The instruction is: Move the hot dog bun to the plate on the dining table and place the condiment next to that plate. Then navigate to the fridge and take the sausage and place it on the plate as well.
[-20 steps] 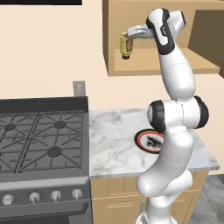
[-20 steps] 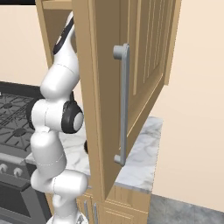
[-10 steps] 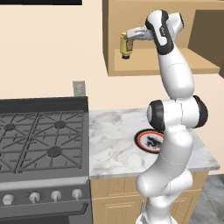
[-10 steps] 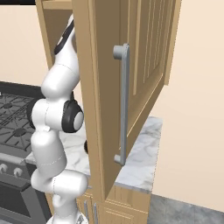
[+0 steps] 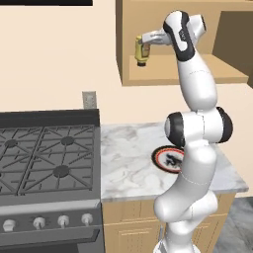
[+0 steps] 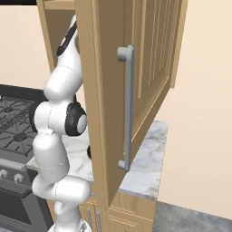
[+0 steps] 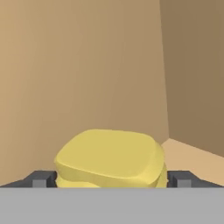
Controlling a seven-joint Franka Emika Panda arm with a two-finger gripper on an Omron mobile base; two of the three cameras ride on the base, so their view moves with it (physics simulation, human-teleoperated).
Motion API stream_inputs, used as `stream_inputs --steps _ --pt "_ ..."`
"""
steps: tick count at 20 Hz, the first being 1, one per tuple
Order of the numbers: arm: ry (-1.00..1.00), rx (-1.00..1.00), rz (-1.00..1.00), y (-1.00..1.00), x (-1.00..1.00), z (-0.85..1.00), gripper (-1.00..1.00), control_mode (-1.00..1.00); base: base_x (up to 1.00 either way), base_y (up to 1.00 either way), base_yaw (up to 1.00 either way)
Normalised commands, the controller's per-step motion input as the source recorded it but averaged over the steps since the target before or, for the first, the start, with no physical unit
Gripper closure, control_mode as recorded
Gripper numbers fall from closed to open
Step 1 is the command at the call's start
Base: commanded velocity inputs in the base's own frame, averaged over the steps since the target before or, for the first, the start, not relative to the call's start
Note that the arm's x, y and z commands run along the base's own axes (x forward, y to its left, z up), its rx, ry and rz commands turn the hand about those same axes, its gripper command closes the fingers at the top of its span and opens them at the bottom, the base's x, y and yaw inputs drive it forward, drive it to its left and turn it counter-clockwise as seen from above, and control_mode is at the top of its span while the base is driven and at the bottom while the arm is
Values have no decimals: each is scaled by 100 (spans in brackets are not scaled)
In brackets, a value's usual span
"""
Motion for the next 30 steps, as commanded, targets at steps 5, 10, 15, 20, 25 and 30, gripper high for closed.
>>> stream_inputs --steps 5,10,15,20,25,30 --pt "-7 -2 0 10 -6 0 100 -100 0 0 0" --pt "-17 -1 0 4 -55 0 100 -100 0 0 0" --pt "-19 0 0 6 -98 0 100 -100 0 0 0" --pt "-5 0 -1 21 -100 5 100 -100 0 0 0" --pt "2 0 -5 39 -100 13 100 -100 0 0 0" --pt "3 0 -9 10 -100 1 100 -100 0 0 0"
